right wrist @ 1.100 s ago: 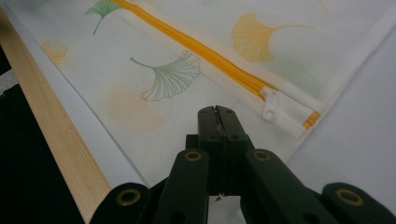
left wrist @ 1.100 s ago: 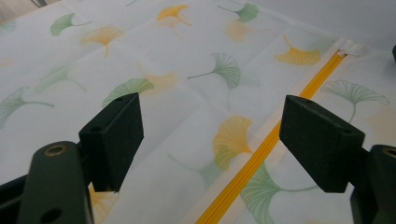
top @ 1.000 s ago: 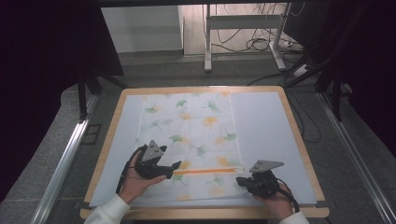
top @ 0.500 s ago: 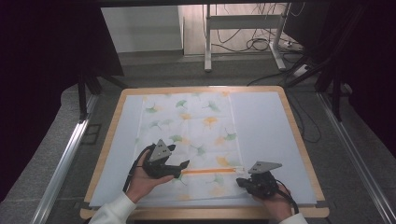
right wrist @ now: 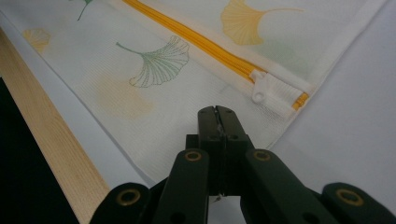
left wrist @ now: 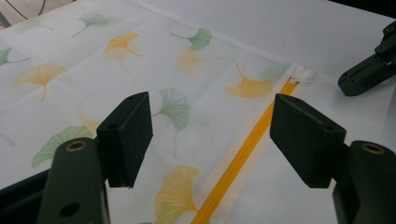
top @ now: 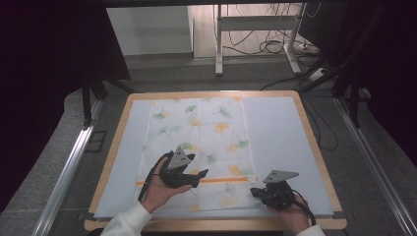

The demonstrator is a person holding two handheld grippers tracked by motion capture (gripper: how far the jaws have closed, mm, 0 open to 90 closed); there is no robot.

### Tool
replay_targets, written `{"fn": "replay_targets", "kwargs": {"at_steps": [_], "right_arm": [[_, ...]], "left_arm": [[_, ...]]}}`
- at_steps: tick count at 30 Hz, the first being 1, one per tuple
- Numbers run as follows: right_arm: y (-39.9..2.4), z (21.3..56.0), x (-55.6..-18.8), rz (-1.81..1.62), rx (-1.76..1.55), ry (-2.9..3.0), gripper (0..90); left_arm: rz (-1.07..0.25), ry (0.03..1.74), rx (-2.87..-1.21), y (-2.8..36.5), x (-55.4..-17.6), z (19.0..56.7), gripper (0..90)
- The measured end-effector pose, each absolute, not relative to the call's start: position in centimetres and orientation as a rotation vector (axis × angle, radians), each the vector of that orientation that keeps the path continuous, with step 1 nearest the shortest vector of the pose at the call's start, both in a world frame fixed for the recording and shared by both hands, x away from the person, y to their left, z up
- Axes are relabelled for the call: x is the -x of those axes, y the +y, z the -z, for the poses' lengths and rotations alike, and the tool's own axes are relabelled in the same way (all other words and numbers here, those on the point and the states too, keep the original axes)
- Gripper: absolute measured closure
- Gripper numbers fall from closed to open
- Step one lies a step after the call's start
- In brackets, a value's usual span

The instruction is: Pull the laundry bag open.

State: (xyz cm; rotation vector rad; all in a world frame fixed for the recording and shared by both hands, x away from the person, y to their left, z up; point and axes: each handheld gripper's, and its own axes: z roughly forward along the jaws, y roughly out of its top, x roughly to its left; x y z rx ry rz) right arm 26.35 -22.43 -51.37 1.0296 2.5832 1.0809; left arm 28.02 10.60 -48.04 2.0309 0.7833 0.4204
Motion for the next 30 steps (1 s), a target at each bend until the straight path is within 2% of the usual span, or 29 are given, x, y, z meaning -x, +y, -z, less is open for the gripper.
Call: {"fn": "replay_targets", "kwargs": {"at_steps": [4,30], "right_arm": [[-22.5,51.4,-26.4,-1.081,-1.033,2.586,89.0],[-22.8,51.6,-26.3,-1.066,-1.066,2.608,89.0]], "left_arm": [[-0.421,0.767,-2.053,10.1,-28.1,48.1,33.4],[-0.345,0.692,-2.121,6.5,-28.9,48.6,35.1]]}}
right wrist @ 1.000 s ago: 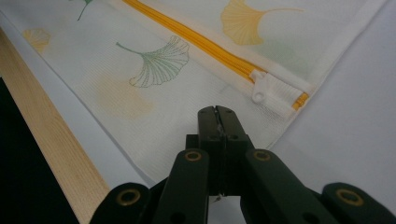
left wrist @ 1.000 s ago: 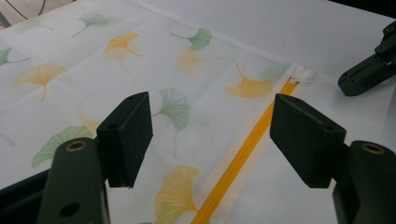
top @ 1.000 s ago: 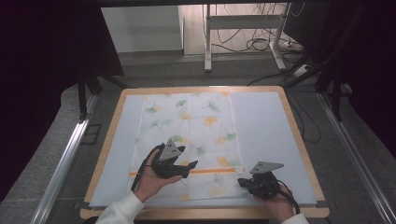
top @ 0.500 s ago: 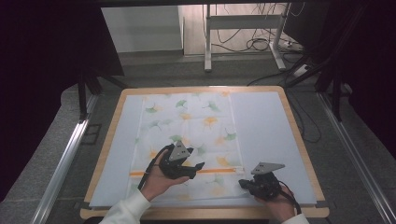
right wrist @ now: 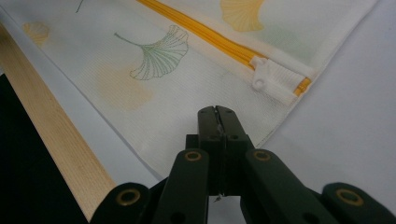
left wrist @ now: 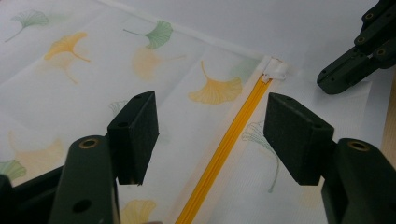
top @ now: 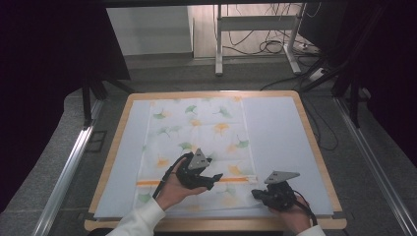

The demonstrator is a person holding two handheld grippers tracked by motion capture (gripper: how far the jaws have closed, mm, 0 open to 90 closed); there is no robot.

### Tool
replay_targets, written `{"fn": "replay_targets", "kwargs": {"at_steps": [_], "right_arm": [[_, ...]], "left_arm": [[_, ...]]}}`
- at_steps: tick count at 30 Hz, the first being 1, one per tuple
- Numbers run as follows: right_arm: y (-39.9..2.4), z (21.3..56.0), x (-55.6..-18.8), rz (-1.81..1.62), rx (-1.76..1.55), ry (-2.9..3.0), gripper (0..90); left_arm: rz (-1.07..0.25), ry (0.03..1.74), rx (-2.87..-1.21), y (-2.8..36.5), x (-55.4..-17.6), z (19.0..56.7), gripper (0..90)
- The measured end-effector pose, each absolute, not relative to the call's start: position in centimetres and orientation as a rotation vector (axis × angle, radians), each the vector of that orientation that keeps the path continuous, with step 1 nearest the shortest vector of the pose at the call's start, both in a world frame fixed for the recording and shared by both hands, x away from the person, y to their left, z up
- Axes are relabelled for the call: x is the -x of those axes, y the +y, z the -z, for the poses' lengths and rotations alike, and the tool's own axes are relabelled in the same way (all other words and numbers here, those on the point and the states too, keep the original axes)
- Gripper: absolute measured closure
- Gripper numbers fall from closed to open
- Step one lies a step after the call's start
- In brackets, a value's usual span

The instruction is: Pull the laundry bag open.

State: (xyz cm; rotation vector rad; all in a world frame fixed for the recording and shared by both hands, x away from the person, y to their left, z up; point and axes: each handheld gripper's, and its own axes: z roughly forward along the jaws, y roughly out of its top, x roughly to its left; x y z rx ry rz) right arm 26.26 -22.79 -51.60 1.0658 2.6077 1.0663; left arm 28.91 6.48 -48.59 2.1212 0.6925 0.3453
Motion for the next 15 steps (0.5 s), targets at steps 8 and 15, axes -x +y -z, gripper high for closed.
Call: {"fn": "replay_targets", "kwargs": {"at_steps": [8,15], "right_arm": [[-22.78,51.65,-26.30,-1.062,-1.061,2.611,88.9],[-22.76,51.70,-26.32,-1.057,-1.064,2.615,89.0]], "left_arm": [[-0.318,0.689,-2.118,6.03,-28.96,48.72,35.2],[-0.301,0.688,-2.119,5.59,-29.13,48.98,35.1]]}}
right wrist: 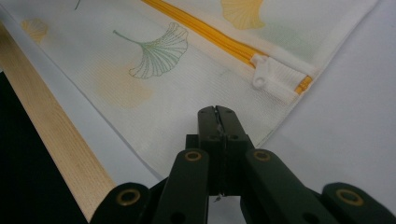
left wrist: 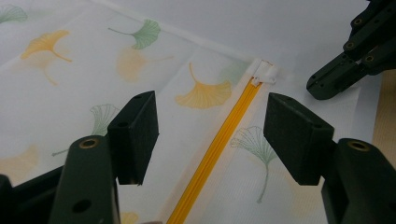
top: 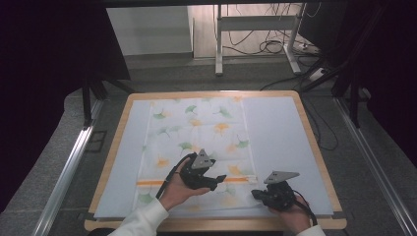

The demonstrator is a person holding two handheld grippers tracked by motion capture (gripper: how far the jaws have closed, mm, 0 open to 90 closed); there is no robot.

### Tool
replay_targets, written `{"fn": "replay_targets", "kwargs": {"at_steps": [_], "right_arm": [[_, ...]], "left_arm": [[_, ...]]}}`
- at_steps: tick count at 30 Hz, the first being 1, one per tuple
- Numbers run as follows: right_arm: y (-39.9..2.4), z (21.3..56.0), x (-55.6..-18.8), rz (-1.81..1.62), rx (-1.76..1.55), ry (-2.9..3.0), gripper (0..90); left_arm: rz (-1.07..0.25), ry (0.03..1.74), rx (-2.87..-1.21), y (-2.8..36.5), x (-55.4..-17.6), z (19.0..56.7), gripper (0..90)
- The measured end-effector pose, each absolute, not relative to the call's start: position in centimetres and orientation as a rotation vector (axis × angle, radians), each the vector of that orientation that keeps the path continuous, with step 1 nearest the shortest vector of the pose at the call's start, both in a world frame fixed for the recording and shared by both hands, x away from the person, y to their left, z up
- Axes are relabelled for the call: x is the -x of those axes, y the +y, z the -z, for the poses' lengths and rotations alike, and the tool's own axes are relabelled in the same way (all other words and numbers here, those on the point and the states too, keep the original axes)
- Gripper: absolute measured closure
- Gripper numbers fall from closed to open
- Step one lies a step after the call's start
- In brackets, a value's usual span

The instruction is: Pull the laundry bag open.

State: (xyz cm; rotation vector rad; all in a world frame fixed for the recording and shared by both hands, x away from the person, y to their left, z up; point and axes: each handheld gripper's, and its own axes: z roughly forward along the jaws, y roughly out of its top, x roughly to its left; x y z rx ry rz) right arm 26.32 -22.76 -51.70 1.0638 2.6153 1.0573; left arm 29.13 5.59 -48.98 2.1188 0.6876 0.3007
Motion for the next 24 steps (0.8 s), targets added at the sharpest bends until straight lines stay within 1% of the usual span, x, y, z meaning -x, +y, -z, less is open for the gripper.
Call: {"fn": "replay_targets", "kwargs": {"at_steps": [9,24], "right_arm": [[-22.7,51.7,-26.3,-1.060,-1.058,2.618,89.0],[-22.8,51.7,-26.1,-1.060,-1.064,2.627,89.0]], "left_arm": [[-0.290,0.682,-2.114,4.5,-29.7,49.0,34.6],[-0.232,0.627,-2.134,1.3,-30.9,49.2,36.0]]}}
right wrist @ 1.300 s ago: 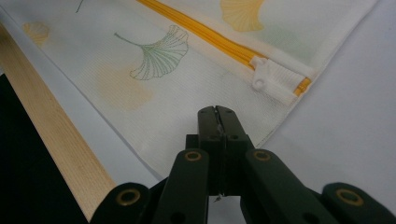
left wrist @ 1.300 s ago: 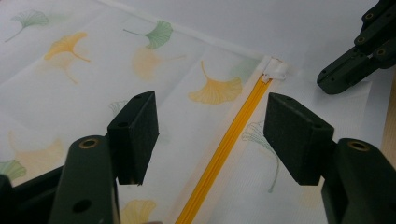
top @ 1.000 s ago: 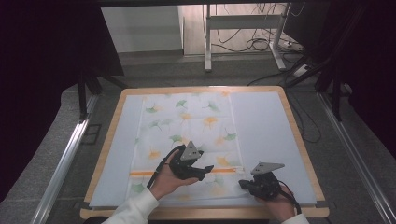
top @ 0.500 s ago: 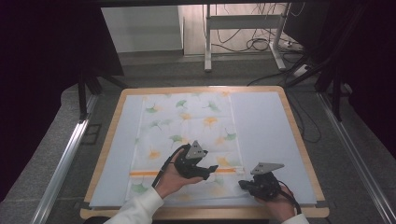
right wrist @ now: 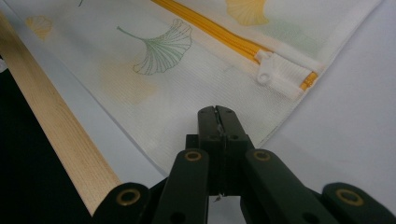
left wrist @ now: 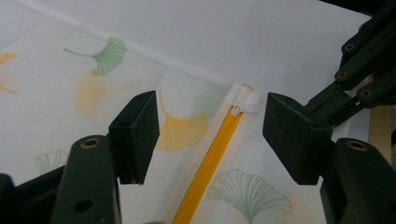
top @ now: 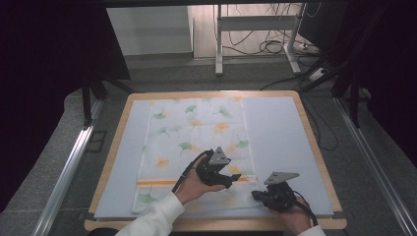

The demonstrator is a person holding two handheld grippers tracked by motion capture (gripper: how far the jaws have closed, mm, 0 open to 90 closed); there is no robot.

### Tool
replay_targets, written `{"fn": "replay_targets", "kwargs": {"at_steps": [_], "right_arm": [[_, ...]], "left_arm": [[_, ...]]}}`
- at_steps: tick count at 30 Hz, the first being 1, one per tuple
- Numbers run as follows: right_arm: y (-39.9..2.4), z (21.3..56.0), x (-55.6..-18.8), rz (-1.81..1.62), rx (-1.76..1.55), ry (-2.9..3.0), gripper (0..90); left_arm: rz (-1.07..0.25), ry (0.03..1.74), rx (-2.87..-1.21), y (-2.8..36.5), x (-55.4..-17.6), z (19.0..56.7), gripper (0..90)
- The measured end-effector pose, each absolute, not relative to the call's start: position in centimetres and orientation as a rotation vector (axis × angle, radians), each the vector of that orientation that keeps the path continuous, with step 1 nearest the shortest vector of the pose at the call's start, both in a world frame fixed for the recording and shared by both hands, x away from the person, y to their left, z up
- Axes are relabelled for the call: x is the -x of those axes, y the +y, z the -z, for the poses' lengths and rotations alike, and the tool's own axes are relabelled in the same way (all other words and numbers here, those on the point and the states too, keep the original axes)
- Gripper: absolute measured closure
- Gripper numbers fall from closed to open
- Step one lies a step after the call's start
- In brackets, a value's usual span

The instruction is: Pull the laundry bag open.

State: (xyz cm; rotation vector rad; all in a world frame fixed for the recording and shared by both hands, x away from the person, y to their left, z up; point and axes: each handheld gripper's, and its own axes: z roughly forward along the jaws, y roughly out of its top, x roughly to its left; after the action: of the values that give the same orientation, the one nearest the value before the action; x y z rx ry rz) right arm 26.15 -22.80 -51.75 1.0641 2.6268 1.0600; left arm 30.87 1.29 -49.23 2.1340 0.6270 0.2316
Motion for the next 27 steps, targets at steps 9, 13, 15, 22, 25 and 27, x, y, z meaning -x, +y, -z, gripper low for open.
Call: {"fn": "replay_targets", "kwargs": {"at_steps": [9,13,15,22,25,27], "right_arm": [[-22.7,51.8,-26.2,-1.053,-1.053,2.639,89.0],[-22.7,51.9,-26.2,-1.052,-1.058,2.638,89.0],[-22.7,51.9,-26.3,-1.052,-1.059,2.638,89.0],[-22.7,51.9,-26.3,-1.050,-1.058,2.640,88.9],[-22.8,51.9,-26.3,-1.047,-1.057,2.644,89.0],[-22.8,51.9,-26.3,-1.046,-1.058,2.642,89.0]], "left_arm": [[-0.191,0.608,-2.170,-0.4,-31.4,50.1,37.0],[-0.191,0.597,-2.188,-0.7,-31.6,50.3,37.6],[-0.195,0.595,-2.199,-0.8,-31.8,50.5,37.7],[-0.174,0.594,-2.211,-1.3,-32.1,51.2,38.0],[-0.171,0.581,-2.220,-1.6,-32.2,51.4,38.0],[-0.173,0.584,-2.219,-1.8,-32.2,51.5,37.8]]}}
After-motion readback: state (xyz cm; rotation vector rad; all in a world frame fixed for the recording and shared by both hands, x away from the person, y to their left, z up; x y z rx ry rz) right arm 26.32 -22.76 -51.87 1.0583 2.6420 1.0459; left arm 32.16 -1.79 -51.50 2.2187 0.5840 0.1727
